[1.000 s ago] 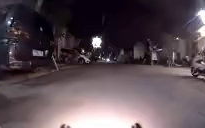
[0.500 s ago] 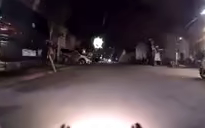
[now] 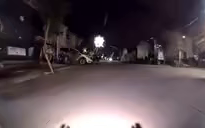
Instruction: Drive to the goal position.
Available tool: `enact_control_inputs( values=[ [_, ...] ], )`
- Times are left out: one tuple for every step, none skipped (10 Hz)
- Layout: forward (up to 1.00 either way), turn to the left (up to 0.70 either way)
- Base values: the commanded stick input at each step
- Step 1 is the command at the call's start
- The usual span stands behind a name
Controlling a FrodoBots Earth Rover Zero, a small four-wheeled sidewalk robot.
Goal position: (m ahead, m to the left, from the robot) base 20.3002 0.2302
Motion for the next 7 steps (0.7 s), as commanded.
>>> enact_control_inputs(
  values=[
    [0.85, 0.0],
    [0.85, 0.0],
    [0.85, 0.0],
    [0.85, 0.0],
    [0.85, 0.0],
    [0.85, -0.09],
    [0.85, -0.29]
  ],
)
